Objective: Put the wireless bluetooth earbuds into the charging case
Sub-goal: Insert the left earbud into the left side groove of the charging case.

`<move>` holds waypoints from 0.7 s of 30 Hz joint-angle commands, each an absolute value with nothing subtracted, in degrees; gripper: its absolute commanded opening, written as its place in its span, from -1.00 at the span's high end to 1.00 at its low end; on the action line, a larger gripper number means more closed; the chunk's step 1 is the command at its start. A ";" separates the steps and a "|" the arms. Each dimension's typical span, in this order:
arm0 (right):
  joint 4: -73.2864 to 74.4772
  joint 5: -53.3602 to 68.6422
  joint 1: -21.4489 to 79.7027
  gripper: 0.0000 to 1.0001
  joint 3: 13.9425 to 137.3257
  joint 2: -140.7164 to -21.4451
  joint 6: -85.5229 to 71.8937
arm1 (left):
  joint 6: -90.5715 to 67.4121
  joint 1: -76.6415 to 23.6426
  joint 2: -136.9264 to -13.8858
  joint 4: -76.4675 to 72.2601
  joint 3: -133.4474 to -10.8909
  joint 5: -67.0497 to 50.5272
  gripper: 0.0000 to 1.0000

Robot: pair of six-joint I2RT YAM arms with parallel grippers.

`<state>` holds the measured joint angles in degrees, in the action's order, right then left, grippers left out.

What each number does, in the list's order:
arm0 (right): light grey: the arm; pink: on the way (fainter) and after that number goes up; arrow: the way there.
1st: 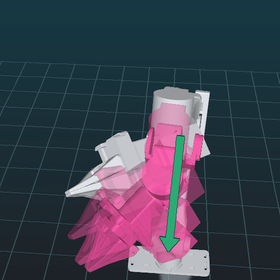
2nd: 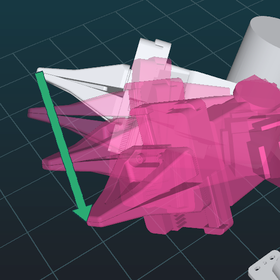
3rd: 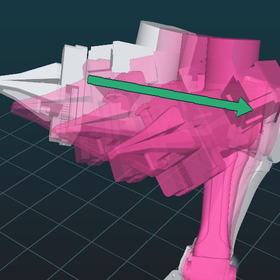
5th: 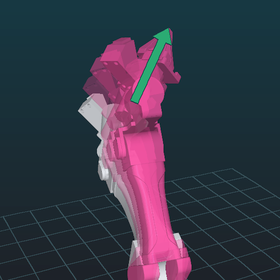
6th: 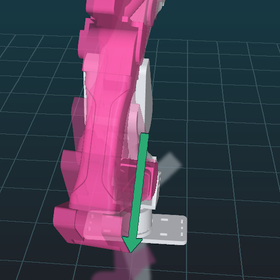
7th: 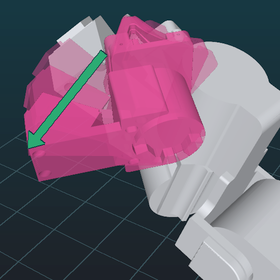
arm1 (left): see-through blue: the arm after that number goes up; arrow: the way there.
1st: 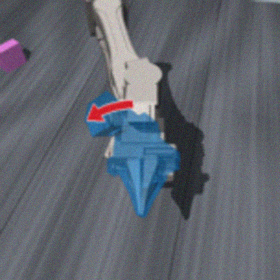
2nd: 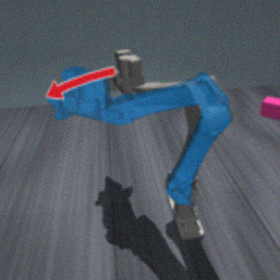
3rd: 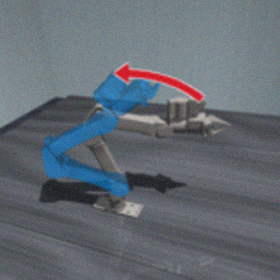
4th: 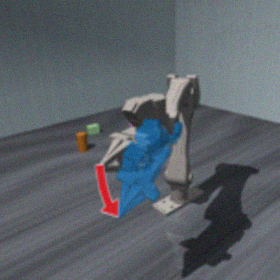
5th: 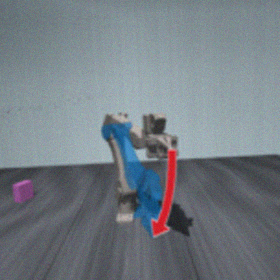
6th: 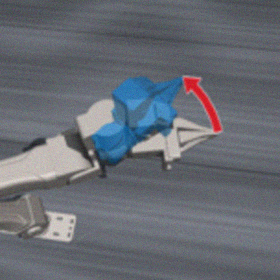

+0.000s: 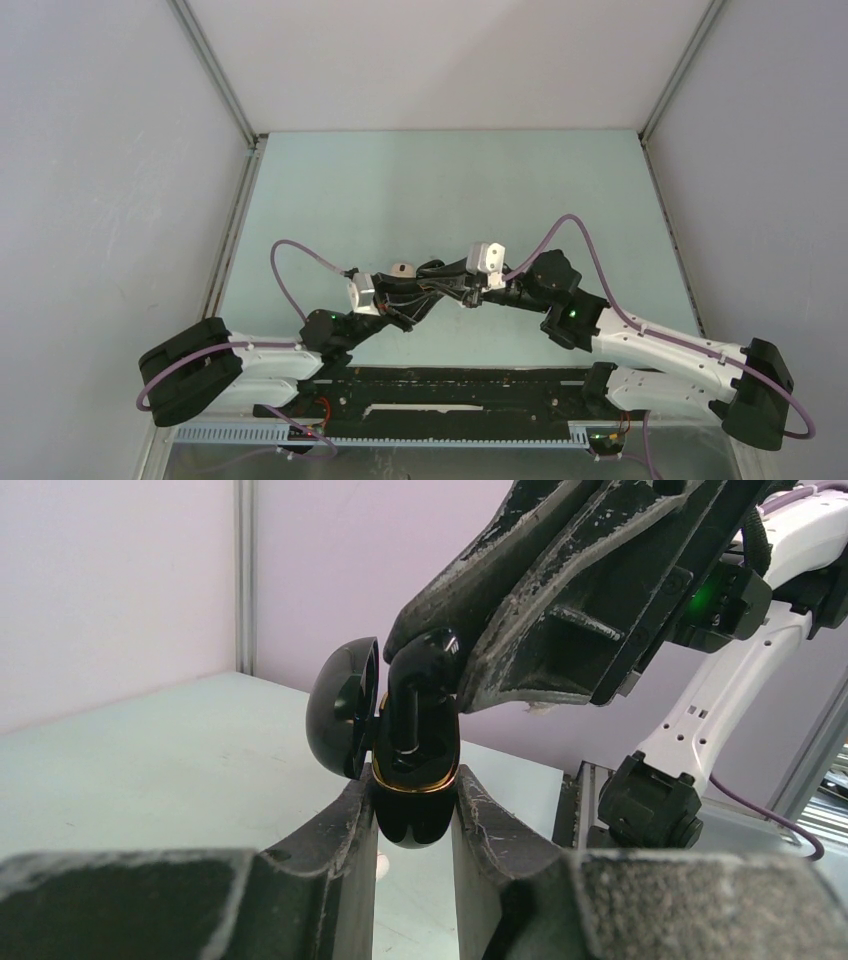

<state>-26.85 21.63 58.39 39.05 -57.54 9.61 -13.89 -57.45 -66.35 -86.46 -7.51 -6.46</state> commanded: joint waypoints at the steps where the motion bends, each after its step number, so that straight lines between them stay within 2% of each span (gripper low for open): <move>1: -28.07 21.69 58.74 1.00 38.93 -57.66 9.74 | -11.79 -57.13 -65.69 -91.15 -8.67 -7.11 1.00; 21: -25.53 21.45 58.82 1.00 38.94 -57.57 10.78 | -11.08 -57.13 -65.04 -91.15 -8.18 -6.50 1.00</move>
